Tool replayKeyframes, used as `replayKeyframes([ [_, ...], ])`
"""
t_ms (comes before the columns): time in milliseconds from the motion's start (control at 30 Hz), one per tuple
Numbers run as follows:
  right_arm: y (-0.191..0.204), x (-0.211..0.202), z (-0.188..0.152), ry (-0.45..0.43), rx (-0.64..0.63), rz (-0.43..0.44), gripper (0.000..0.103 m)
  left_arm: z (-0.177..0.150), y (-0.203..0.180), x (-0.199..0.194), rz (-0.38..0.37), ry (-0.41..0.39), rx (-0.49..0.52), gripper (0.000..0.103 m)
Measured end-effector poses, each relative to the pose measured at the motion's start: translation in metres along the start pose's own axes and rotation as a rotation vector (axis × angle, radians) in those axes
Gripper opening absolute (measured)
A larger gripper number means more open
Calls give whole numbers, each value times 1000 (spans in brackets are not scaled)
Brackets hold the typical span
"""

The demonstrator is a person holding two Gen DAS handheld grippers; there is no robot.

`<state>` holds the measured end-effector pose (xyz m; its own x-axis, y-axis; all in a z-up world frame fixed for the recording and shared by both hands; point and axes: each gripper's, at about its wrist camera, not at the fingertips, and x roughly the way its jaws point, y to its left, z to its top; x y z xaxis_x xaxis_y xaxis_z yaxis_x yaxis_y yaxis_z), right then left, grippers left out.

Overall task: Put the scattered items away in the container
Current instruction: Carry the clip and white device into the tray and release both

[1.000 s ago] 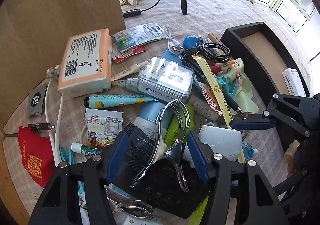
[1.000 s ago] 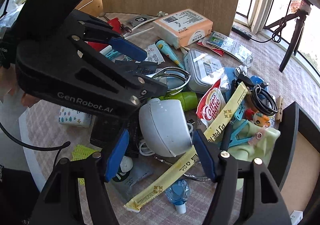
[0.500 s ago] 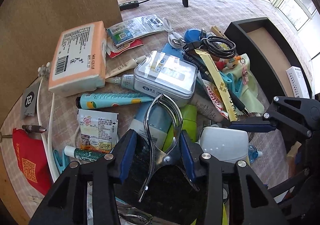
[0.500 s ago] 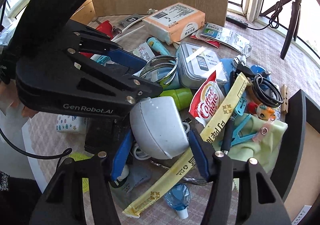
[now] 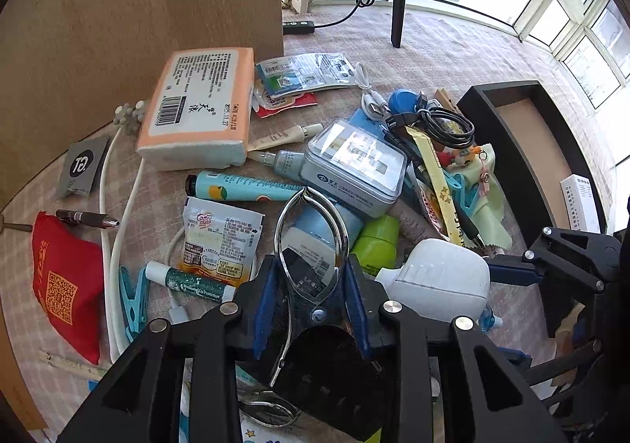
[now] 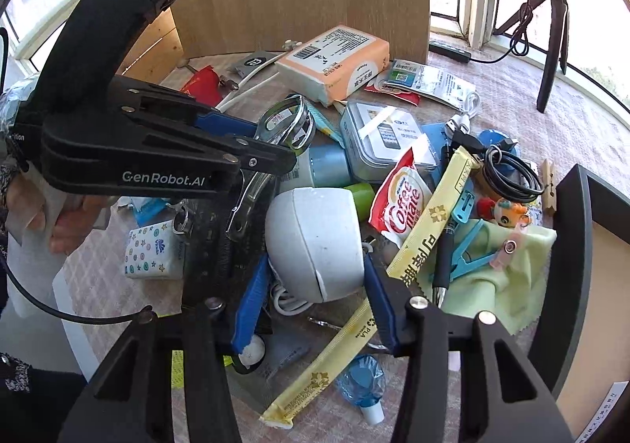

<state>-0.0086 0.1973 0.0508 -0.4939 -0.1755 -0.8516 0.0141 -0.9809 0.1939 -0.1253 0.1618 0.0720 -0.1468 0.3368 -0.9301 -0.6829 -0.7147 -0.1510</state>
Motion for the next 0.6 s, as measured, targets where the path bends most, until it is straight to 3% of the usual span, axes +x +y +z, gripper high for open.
replayKeyframes([
  [333,-9,-28,-1,-88,56,-13,45,-10,-6,-20,-20,-41,-59,31],
  [600,-27,-62,-6,-158,119,-29,45,-8,-40,-44,-51,-78,-19,31],
])
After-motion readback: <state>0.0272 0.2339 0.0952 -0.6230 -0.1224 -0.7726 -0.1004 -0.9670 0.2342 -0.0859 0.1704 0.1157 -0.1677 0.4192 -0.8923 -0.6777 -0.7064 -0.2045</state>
